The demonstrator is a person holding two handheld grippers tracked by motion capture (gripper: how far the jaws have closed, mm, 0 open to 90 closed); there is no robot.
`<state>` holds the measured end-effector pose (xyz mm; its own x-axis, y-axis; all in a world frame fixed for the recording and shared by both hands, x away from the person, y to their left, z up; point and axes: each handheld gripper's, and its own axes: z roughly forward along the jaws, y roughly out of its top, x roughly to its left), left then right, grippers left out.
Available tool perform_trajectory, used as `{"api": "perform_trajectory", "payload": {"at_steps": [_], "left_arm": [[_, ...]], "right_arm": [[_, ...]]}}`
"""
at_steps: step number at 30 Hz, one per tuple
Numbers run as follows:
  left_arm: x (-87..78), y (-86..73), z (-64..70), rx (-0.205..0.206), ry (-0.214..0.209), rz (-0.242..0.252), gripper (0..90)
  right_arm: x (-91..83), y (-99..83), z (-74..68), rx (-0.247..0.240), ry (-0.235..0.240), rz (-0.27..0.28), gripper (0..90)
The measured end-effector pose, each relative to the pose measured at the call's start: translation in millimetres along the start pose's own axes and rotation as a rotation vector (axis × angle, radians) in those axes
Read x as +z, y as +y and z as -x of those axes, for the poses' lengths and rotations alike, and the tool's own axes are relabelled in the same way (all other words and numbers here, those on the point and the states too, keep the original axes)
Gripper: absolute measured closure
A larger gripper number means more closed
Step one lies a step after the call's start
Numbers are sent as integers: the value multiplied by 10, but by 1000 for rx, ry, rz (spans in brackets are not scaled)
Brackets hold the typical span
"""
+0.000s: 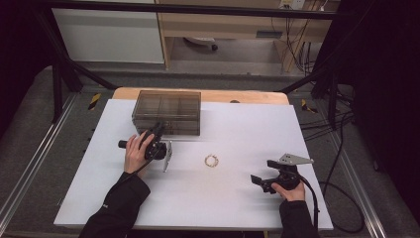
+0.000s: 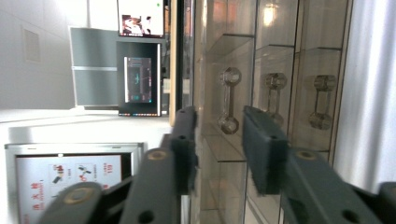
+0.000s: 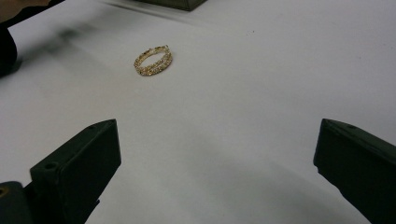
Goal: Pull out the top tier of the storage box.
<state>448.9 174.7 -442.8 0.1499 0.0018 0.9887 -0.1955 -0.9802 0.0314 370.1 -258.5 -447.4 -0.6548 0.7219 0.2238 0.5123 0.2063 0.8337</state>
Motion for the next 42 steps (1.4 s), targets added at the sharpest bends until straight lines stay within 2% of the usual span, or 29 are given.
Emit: {"api": "perform_trajectory", "payload": {"at_steps": [4, 10, 23, 42], "left_arm": [[42, -12, 0, 0, -25, -8, 529], [96, -45, 20, 12, -42, -19, 502], [103, -63, -2, 23, -26, -27, 591], [59, -51, 6, 23, -28, -29, 596]], "right_arm": [[-1, 0, 1, -1, 0, 1, 13], [0, 0, 0, -1, 0, -1, 13], [-1, 0, 1, -2, 0, 1, 13], [4, -1, 1, -1, 2, -1, 13]]}}
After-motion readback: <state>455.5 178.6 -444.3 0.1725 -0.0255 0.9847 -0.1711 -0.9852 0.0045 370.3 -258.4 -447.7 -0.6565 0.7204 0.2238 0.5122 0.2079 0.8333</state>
